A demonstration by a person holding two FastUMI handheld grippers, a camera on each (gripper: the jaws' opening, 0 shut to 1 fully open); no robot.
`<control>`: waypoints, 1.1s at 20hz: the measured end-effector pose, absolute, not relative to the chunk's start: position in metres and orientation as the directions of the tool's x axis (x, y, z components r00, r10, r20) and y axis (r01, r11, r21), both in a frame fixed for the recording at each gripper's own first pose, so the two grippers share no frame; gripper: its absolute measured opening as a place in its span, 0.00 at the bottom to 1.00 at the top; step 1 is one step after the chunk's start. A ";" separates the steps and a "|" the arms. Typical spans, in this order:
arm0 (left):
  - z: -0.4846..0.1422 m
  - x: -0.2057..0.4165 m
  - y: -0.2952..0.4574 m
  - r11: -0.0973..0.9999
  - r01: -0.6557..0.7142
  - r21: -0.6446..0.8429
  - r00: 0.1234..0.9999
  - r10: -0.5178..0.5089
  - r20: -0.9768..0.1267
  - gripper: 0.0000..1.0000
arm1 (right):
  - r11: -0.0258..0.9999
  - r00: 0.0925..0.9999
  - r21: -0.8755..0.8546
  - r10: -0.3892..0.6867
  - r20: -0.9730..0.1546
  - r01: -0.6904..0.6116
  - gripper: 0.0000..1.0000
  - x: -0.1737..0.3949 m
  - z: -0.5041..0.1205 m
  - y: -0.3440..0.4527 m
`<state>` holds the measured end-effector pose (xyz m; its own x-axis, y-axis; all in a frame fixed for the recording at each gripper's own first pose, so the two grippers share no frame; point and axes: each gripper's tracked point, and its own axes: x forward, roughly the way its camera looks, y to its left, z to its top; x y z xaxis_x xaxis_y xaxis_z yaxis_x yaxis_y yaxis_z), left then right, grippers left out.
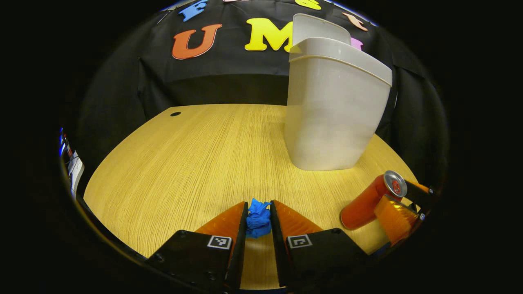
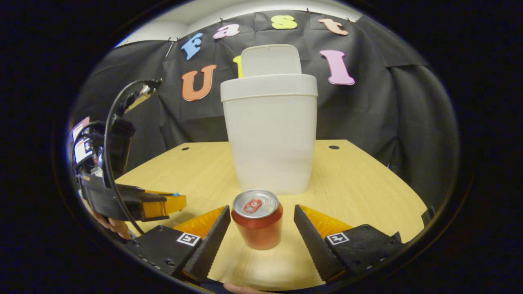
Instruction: Press the lid of the desktop garbage bin to open it, pick up the crumpled paper on the desktop and throw it into the bin, then pick up the pop can on the desktop and drop it into the bin, and finally close the garbage bin lid.
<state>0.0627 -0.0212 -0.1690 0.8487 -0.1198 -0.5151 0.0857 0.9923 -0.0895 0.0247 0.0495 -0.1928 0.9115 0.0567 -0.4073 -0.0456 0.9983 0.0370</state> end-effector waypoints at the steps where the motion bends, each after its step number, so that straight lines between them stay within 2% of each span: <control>1: -0.168 0.062 -0.020 0.993 0.085 -0.088 0.850 -0.118 -0.513 0.35 | 0.998 0.905 0.044 0.063 -0.421 -0.049 0.96 0.026 -0.198 0.050; 2: -0.167 0.062 -0.020 0.993 0.081 -0.089 0.852 -0.116 -0.511 0.35 | 0.997 0.897 0.051 0.070 -0.437 -0.054 0.94 0.026 -0.207 0.052; 3: -0.167 0.062 -0.020 0.993 0.077 -0.094 0.852 -0.115 -0.510 0.36 | 0.997 0.889 0.056 0.072 -0.452 -0.052 0.96 0.028 -0.216 0.052; 6: -0.164 0.060 -0.021 0.992 0.077 -0.103 0.856 -0.119 -0.502 0.36 | 0.999 0.891 0.047 0.040 -0.452 -0.020 0.95 0.034 -0.221 0.047; 8: -0.166 0.056 -0.019 0.992 0.083 -0.097 0.857 -0.121 -0.501 0.36 | 0.999 0.899 0.040 0.034 -0.436 -0.018 0.82 0.041 -0.220 0.045; 14: -0.152 0.057 -0.020 0.994 0.086 -0.074 0.876 -0.111 -0.469 0.36 | 1.000 0.929 -0.021 -0.013 -0.370 0.006 0.80 0.038 -0.202 0.035; 18: -0.121 0.057 -0.015 0.996 0.069 -0.047 0.931 -0.082 -0.356 0.35 | 0.998 0.951 -0.059 -0.040 -0.305 0.023 0.80 0.032 -0.180 0.030; 22: -0.092 0.045 -0.022 0.992 0.097 -0.081 0.962 -0.115 -0.247 0.35 | 0.999 0.964 -0.041 -0.021 -0.266 0.011 0.80 0.023 -0.155 0.031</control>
<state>0.0455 -0.0224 -0.0920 0.9623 -0.1147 -0.2468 0.0974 0.9919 -0.0812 0.0234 0.0308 -0.1554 0.9638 -0.0214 -0.2657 0.0110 0.9991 -0.0408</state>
